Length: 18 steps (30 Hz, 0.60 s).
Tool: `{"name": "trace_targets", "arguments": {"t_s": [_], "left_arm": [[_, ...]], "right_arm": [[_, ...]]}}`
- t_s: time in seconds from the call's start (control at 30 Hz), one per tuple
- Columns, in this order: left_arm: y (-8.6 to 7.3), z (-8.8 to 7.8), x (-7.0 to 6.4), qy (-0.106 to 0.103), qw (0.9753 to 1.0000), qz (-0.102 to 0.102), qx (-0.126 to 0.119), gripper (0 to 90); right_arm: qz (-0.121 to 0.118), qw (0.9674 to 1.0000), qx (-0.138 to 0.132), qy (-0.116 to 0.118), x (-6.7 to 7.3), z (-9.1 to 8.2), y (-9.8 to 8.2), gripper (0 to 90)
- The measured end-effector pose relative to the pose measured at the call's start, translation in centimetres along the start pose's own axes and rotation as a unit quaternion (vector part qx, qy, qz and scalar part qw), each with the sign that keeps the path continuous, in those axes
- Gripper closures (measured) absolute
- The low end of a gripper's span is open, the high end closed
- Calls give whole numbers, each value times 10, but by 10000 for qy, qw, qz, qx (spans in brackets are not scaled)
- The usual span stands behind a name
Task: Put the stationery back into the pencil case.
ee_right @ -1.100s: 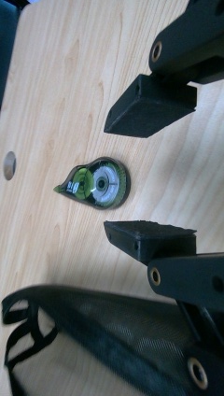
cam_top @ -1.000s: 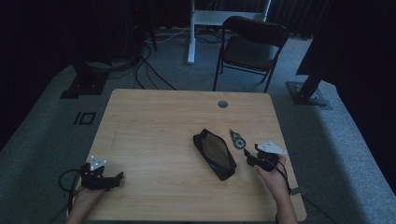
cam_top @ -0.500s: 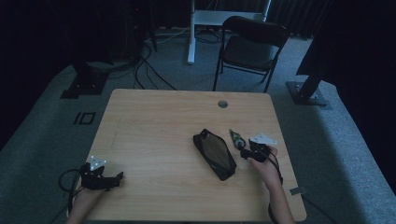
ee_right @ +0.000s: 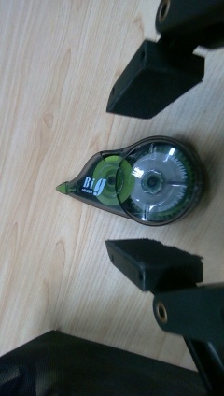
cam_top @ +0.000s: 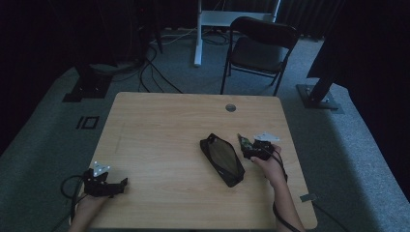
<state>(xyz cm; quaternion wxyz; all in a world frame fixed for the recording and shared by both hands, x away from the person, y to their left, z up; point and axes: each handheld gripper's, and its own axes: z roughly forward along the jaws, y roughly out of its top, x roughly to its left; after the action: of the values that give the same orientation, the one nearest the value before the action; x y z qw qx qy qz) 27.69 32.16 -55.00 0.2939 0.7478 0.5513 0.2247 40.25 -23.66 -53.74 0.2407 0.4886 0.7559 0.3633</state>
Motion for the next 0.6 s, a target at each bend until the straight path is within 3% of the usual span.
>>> {"name": "trace_targets", "arguments": {"t_s": [0.23, 0.6], "left_arm": [[0, 0, 0, 0, 10000, 1, 0, 2], [0, 0, 0, 0, 10000, 1, 0, 2]], "right_arm": [[-91, 9998, 133, -91, -1, 9, 6, 240], [-28, 9996, 279, -32, -3, 22, 10, 272]]}}
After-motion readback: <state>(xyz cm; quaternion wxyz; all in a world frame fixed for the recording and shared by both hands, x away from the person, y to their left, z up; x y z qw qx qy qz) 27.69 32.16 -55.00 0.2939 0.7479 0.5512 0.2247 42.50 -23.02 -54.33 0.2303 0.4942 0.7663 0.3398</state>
